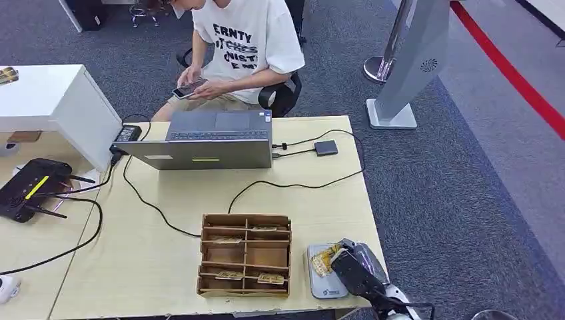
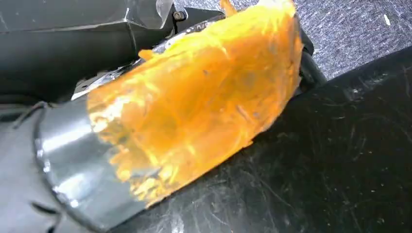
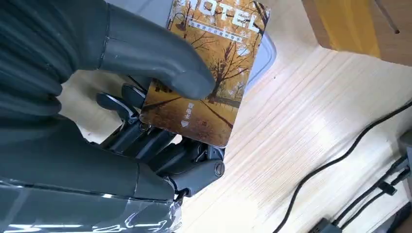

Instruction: Pass the card to the sensor for recognition and then transmit it.

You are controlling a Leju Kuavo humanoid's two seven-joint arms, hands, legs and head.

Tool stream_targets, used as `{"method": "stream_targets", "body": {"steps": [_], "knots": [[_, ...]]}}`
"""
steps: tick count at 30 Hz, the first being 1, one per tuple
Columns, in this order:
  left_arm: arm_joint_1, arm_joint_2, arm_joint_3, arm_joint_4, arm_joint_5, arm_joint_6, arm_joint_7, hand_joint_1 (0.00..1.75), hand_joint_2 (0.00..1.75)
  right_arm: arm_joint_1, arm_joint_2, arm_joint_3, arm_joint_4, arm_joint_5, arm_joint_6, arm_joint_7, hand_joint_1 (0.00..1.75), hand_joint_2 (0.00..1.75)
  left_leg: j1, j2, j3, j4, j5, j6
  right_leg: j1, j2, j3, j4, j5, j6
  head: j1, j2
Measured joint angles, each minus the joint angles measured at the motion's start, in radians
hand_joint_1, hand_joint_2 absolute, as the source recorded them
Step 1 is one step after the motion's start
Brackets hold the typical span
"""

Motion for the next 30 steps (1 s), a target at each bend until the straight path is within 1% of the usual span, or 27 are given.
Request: {"method": "stream_targets", "body": {"steps": [30], "knots": [[-0.001, 0.000, -0.005, 0.000, 0.002, 0.002, 0.006, 0.00, 0.00, -0.001, 0.022, -0.012, 0.018, 0.005, 0.007, 0.000, 1.75, 1.75, 0.000, 0.000, 0.003, 0.000, 0.000, 0.000, 0.000, 0.000, 0.003, 0.000, 0.000, 0.000, 0.000, 0.000]]}}
